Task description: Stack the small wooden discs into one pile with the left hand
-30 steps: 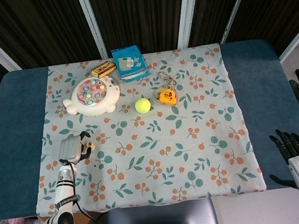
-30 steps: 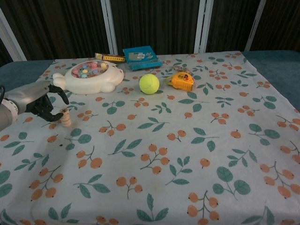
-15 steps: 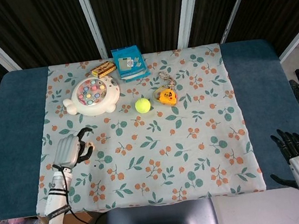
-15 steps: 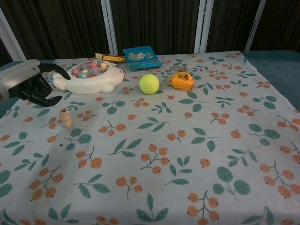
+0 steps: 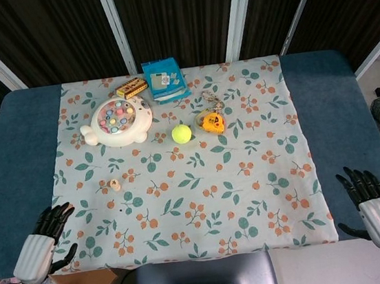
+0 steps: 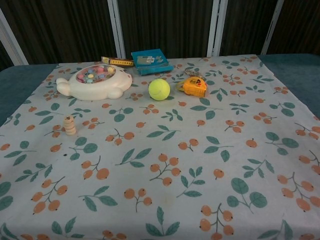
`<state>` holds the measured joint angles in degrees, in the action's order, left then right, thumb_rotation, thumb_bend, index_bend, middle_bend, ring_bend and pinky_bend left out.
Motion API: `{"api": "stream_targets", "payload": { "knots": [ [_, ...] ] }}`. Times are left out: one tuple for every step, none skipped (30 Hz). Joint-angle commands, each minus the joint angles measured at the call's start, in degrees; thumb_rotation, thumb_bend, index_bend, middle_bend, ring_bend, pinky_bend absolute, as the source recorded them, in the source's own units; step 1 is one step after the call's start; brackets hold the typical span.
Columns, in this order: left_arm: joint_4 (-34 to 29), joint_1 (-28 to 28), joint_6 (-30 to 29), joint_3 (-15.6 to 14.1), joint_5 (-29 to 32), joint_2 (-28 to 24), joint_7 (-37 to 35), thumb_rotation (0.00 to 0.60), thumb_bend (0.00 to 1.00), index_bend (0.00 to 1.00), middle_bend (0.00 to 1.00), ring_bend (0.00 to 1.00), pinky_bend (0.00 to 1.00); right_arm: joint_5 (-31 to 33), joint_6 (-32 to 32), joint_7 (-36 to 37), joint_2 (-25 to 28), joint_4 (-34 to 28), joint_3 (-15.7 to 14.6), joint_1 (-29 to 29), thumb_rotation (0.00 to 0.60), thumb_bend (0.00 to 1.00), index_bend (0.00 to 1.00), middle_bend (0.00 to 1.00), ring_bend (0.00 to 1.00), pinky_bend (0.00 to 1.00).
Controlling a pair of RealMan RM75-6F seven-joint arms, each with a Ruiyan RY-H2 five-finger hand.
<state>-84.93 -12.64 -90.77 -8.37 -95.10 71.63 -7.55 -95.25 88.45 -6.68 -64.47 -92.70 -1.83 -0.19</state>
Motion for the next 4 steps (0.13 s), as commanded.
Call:
{"api": "stream_targets", "payload": {
  "knots": [
    [3.0,1.9,1.9,1.1,-1.3,-0.5,-5.7,0.6,0.42,0.02,0.01,0.0,0.0,0.2,-0.2,-0.5,-0.1,0.0,0.0,0.0,0.6,0.2,0.0,0.0,0.0,0.05],
    [3.0,1.8,2.2,0.9,-1.5,-0.6,-6.1,0.6,0.42,0.02,0.01,0.0,0.0,0.2,-0.3,-0.6,-0.2,0.0,0.0,0.0,0.6,0.21,0.0,0.0,0.0,0.05],
    [3.0,1.7,2.7,0.9,-1.6,-0.7,-6.3,0.6,0.42,0.02,0.01,0.0,0.0,0.2,-0.3,-0.7,-0.2,0.0,-0.1,0.0,0.6,0.2,0.0,0.0,0.0,0.05],
    [3.1,1.7,2.8,1.0,-1.5,-0.8,-6.0,0.6,0.42,0.02,0.01,0.0,0.0,0.1,-0.2,-0.7,-0.2,0.0,-0.1,-0.1,0.6,0.2,0.0,0.0,0.0,0.05]
  ]
}}
